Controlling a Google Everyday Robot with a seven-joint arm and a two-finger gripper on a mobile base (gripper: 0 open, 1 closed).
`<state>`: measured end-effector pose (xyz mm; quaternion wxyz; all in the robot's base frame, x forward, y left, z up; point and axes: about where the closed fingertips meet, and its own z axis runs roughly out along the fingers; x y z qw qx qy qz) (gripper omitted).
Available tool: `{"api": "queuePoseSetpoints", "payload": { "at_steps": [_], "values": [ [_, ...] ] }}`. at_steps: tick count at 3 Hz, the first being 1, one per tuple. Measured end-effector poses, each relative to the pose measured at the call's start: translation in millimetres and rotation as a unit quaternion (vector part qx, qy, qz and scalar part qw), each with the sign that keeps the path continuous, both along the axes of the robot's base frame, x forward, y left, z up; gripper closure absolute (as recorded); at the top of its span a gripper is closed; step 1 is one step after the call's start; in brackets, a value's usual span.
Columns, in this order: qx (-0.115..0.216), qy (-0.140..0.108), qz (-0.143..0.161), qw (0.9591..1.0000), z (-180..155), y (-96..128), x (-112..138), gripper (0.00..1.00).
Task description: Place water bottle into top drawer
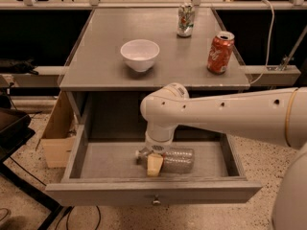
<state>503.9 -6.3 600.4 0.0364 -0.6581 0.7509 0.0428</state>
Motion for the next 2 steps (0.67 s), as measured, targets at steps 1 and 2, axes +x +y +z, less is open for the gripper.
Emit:
{"api": "queuePoseSetpoints", "payload": {
  "at_steps": [1, 2],
  "values": [
    [0.0, -0.004, 0.004, 1.0, 6, 2, -2, 0.0],
    [0.001, -0.02, 0.022, 0.9996, 34, 10, -11, 0.0]
  ]
}}
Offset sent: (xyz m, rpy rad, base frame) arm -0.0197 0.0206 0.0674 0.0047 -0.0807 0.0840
